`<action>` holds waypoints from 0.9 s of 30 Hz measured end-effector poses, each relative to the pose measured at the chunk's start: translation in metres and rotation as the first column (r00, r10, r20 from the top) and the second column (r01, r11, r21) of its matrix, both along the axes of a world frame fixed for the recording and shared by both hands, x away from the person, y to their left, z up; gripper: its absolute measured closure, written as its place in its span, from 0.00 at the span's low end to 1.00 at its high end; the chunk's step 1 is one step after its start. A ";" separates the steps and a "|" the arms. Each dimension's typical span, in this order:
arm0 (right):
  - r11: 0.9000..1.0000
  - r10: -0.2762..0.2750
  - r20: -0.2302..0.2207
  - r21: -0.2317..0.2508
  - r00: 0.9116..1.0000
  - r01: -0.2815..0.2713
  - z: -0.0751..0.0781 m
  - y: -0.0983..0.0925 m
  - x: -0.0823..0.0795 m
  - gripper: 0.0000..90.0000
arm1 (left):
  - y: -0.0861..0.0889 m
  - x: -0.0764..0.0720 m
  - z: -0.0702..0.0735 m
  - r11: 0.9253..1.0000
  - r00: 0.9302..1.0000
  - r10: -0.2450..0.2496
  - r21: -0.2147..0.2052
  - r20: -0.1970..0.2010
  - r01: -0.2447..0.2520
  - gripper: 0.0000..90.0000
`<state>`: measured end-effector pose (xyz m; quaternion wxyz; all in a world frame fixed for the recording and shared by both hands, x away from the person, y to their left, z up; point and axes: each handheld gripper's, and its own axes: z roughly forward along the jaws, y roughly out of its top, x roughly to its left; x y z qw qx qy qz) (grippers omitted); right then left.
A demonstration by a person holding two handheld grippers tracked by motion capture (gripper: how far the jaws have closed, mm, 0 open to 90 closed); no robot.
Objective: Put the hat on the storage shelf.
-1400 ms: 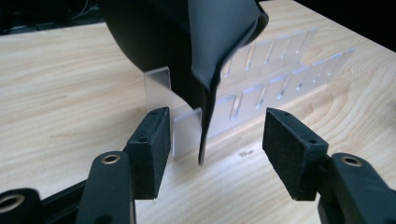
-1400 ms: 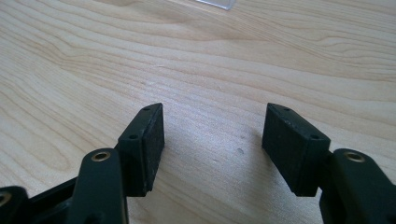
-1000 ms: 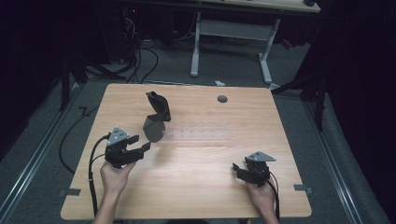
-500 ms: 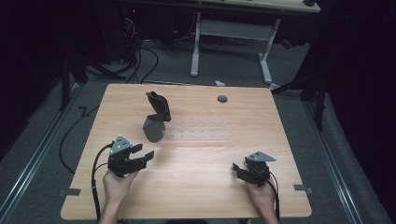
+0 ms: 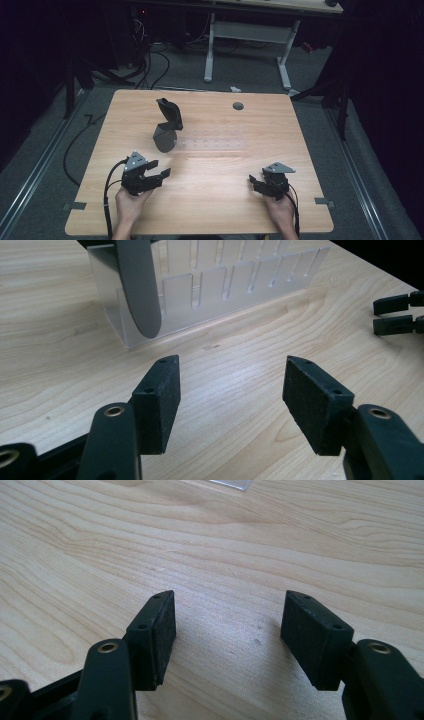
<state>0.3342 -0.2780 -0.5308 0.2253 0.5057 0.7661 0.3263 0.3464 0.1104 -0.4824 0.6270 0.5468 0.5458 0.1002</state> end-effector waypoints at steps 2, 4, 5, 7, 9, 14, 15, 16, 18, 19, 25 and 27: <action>1.000 0.001 0.000 0.000 1.000 -0.001 0.000 0.000 0.000 0.43 | -0.002 -0.001 -0.002 1.000 1.000 -0.004 0.003 -0.004 0.004 0.45; 1.000 0.003 0.001 -0.002 1.000 -0.003 0.000 0.000 0.000 0.43 | -0.004 -0.001 -0.004 1.000 1.000 -0.008 0.009 -0.006 0.008 0.45; 1.000 0.002 0.001 -0.002 1.000 -0.002 0.000 0.000 0.000 0.43 | -0.005 -0.002 -0.005 1.000 1.000 -0.009 0.005 -0.006 0.009 0.45; 1.000 0.002 0.000 -0.002 1.000 -0.002 0.000 0.000 0.000 0.43 | -0.006 -0.002 -0.006 1.000 1.000 -0.013 0.004 -0.009 0.013 0.45; 1.000 0.002 0.001 -0.002 1.000 -0.002 0.000 0.000 0.000 0.43 | -0.008 -0.002 -0.008 1.000 1.000 -0.015 0.001 -0.014 0.015 0.45; 1.000 0.002 0.001 -0.002 1.000 -0.002 0.000 0.000 0.000 0.43 | -0.014 -0.002 -0.012 1.000 0.999 -0.025 -0.005 -0.029 0.025 0.44; 1.000 0.002 0.001 -0.002 1.000 -0.002 0.000 0.000 0.000 0.43 | -0.016 -0.002 -0.013 1.000 0.999 -0.027 -0.006 -0.031 0.027 0.44; 1.000 0.002 0.001 -0.002 1.000 -0.002 0.000 0.000 0.000 0.43 | -0.018 -0.002 -0.014 1.000 0.999 -0.030 -0.005 -0.032 0.030 0.44; 1.000 0.004 0.002 -0.003 1.000 -0.004 0.000 0.000 0.000 0.43 | -0.021 -0.002 -0.016 0.999 0.999 -0.036 0.003 -0.032 0.036 0.44; 1.000 0.003 0.002 -0.003 1.000 -0.003 0.000 0.000 0.000 0.43 | -0.023 -0.002 -0.016 0.999 0.999 -0.040 0.001 -0.031 0.040 0.44; 1.000 0.002 0.001 -0.002 1.000 -0.002 0.000 0.000 0.000 0.43 | -0.034 -0.002 -0.024 0.997 0.997 -0.067 0.043 -0.041 0.069 0.43; 1.000 0.000 -0.001 -0.001 1.000 0.000 0.000 0.000 0.000 0.43 | -0.036 -0.002 -0.026 0.996 0.997 -0.069 0.049 -0.043 0.071 0.43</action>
